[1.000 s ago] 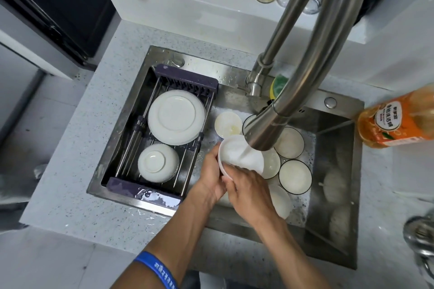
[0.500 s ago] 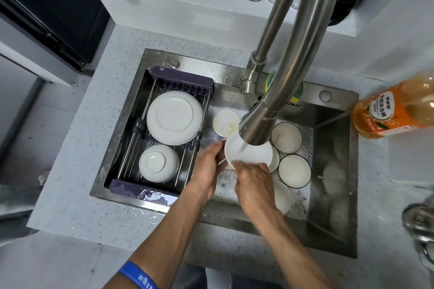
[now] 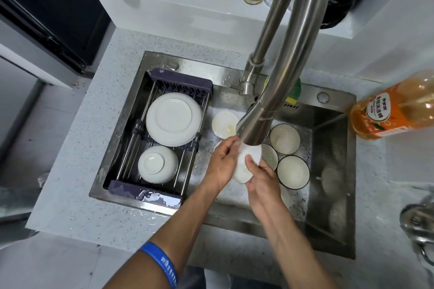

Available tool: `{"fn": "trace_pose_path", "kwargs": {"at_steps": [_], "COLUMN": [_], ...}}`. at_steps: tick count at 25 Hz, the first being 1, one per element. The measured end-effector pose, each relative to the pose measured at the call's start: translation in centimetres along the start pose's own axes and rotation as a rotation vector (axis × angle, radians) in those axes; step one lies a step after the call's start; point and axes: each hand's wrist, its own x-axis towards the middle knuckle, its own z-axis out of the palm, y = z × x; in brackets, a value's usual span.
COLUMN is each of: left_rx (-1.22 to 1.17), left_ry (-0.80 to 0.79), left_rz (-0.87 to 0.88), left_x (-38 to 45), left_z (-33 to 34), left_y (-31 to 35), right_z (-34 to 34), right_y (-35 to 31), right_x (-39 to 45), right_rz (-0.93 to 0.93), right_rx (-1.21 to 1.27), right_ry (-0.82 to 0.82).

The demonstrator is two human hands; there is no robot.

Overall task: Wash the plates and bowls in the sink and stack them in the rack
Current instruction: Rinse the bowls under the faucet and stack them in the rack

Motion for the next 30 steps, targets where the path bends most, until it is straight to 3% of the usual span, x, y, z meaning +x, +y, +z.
{"fn": "trace_pose_path", "kwargs": {"at_steps": [4,9,12,15,17,19,21,22,24,25,27,28,29,30], "left_rx": [0.034,-0.418,-0.721,-0.895,-0.729,-0.31,0.343,0.657,1.068,1.186,1.244,1.136,0.9,0.573], "left_ry": [0.023,0.074,0.069,-0.015,-0.063,-0.132,-0.246,-0.3,-0.324,-0.309,-0.214,-0.121,-0.042,-0.032], "left_rz": [-0.142,-0.383,-0.403,-0.353,-0.278,-0.114,0.221,0.405,0.673,0.743,0.834,0.838,0.771,0.562], "left_x": [0.8,0.4,0.1,-0.9,-1.1,-0.8,-0.5,-0.2,0.1,0.2,0.3,0.0,-0.3,-0.6], "left_z": [1.4,-1.3,-3.8,-5.2,-5.6,-5.6,-5.6,-5.7,-6.2,-6.4,-6.8,-6.7,-6.5,-6.3], "left_y": [0.9,0.2,-0.4,-0.1,-0.6,-0.7,-0.6,-0.7,-0.8,-1.0,-1.5,-1.6,-1.9,-1.8], "right_z": [-1.2,0.3,2.7,3.3,2.7,1.4,-0.1,-1.0,-2.7,-3.2,-3.9,-4.0,-4.1,-4.0], "right_y": [-0.8,-0.4,1.0,1.4,1.1,0.5,-1.0,-1.9,-2.8,-3.0,-2.9,-2.5,-2.2,-1.8], "right_x": [-0.2,1.0,2.4,3.6,3.4,2.8,1.9,1.9,2.7,2.9,2.4,2.0,1.5,1.0], "right_rz": [0.041,0.13,0.269,0.351,0.304,0.074,-0.291,-0.479,-0.747,-0.759,-0.775,-0.845,-0.928,-1.013], "right_rx": [0.196,0.28,0.245,0.049,-0.208,-0.438,-0.633,-0.882,-1.446,-1.591,-1.668,-1.709,-1.762,-1.789], "right_ry": [0.033,-0.024,0.056,0.134,0.148,0.092,-0.131,-0.292,-0.552,-0.603,-0.532,-0.439,-0.345,-0.275]}}
